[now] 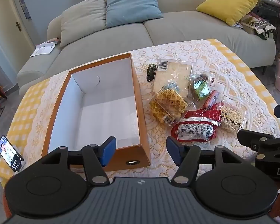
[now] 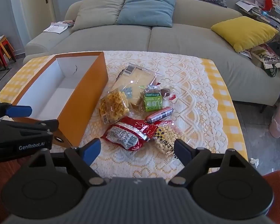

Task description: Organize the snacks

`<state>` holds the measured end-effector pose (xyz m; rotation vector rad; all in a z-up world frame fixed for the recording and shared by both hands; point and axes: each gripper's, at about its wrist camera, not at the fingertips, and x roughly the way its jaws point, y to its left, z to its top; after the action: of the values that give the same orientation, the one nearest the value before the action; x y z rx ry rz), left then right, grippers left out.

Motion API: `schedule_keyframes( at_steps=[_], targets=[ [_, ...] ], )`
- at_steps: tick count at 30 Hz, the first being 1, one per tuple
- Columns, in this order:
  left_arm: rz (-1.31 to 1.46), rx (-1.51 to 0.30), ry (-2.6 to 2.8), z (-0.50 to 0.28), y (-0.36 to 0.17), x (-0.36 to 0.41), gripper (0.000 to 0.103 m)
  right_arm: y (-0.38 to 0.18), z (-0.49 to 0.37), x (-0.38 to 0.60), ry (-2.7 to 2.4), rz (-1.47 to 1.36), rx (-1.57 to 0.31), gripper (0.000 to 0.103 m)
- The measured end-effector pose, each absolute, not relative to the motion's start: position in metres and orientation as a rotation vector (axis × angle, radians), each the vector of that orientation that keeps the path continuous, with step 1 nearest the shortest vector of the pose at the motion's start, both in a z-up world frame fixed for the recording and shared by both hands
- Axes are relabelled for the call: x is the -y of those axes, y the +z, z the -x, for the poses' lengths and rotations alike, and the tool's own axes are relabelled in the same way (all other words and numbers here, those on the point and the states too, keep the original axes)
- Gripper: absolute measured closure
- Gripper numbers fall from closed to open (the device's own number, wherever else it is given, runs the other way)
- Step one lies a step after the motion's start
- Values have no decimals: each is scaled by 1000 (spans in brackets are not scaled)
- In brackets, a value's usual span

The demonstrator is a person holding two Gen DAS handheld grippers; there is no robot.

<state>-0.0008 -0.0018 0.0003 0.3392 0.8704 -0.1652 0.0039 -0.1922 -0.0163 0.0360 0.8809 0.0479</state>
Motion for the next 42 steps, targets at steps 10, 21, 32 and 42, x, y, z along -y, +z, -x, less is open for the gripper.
schedule_keyframes(
  at_steps=[10,21,32,42],
  targets=[
    [-316,-868,-176,-1,-3,-1,30,-19,-10,191,62,-28,-891,19],
    [-319,-870,-175,-2,0,-4,30,-20,-7,186,67,-23,-904,19],
    [-315,-876,-173,-1,-2,-6,30,-21,-7,185,70,-23,-906,19],
    [-315,-878,-172,-1,-3,-6,30,-21,-7,185,70,-24,-905,19]
  ],
)
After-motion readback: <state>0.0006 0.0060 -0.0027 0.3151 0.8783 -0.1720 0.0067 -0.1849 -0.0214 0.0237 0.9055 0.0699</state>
